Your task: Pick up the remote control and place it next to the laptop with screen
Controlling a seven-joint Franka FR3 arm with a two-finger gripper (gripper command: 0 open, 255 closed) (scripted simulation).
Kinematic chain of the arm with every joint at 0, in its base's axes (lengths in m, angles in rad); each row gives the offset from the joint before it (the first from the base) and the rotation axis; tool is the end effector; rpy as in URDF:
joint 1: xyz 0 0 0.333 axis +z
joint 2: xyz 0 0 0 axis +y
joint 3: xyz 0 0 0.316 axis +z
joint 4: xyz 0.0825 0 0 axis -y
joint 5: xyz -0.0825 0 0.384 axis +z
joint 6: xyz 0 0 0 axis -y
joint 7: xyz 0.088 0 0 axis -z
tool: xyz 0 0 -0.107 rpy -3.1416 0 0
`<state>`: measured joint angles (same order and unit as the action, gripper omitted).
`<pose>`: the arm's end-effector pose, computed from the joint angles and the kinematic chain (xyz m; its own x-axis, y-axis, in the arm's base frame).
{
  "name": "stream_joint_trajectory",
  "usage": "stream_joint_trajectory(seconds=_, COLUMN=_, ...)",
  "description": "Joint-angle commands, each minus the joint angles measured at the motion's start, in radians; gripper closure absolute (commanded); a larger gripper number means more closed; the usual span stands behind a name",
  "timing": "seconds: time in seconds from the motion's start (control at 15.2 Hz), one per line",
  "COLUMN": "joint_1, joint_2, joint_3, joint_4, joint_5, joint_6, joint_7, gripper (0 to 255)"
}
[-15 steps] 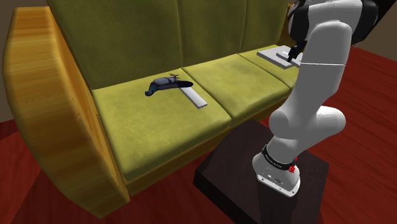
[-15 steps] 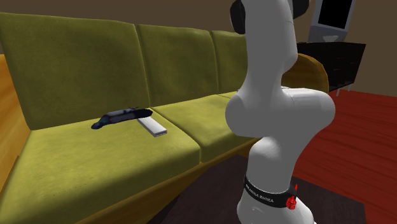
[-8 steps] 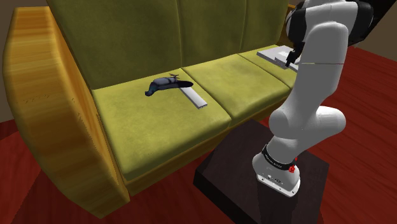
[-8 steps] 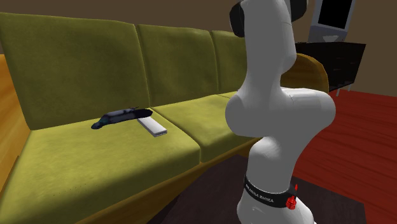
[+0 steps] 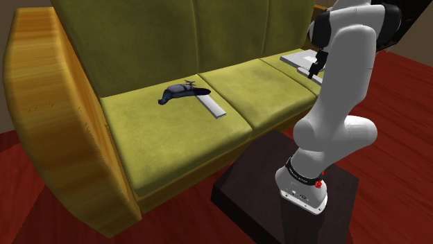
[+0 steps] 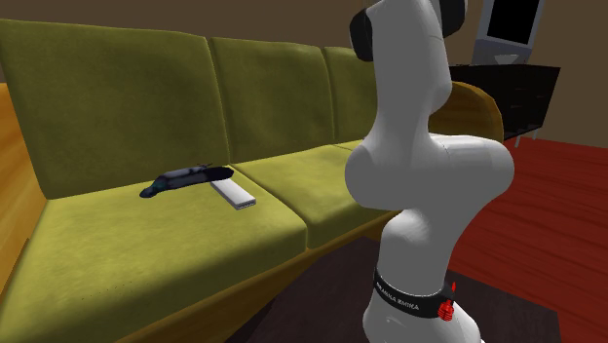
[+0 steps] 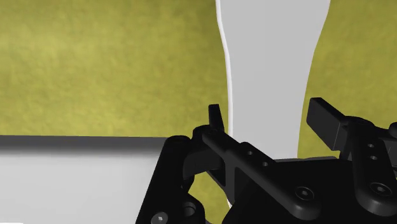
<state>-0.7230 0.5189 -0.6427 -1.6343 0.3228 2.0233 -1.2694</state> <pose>0.2066 -0.6368 0.3624 0.9836 -0.1796 -0.0190 -0.1799 -0.9836 -0.0106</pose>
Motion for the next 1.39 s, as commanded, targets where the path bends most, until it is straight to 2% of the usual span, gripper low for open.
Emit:
stream_joint_trajectory(seconds=0.0, joint_1=-0.005, joint_2=0.018, joint_3=0.007, joint_4=-0.010, joint_5=0.012, joint_6=0.027, joint_7=-0.007, gripper=255)
stream_joint_trajectory(seconds=0.53, joint_1=-0.006, joint_2=0.018, joint_3=0.008, joint_4=-0.010, joint_5=0.012, joint_6=0.027, joint_7=-0.007, gripper=255)
stream_joint_trajectory(seconds=0.59, joint_1=-0.006, joint_2=0.018, joint_3=0.008, joint_4=-0.010, joint_5=0.012, joint_6=0.027, joint_7=-0.007, gripper=0)
stream_joint_trajectory(seconds=0.92, joint_1=-0.006, joint_2=0.018, joint_3=0.008, joint_4=-0.010, joint_5=0.012, joint_6=0.027, joint_7=-0.007, gripper=0)
stream_joint_trajectory(seconds=1.19, joint_1=0.002, joint_2=-0.027, joint_3=-0.013, joint_4=0.056, joint_5=-0.022, joint_6=-0.076, joint_7=0.014, gripper=0)
stream_joint_trajectory(seconds=1.32, joint_1=0.002, joint_2=-0.027, joint_3=-0.013, joint_4=0.055, joint_5=-0.022, joint_6=-0.076, joint_7=0.014, gripper=0)
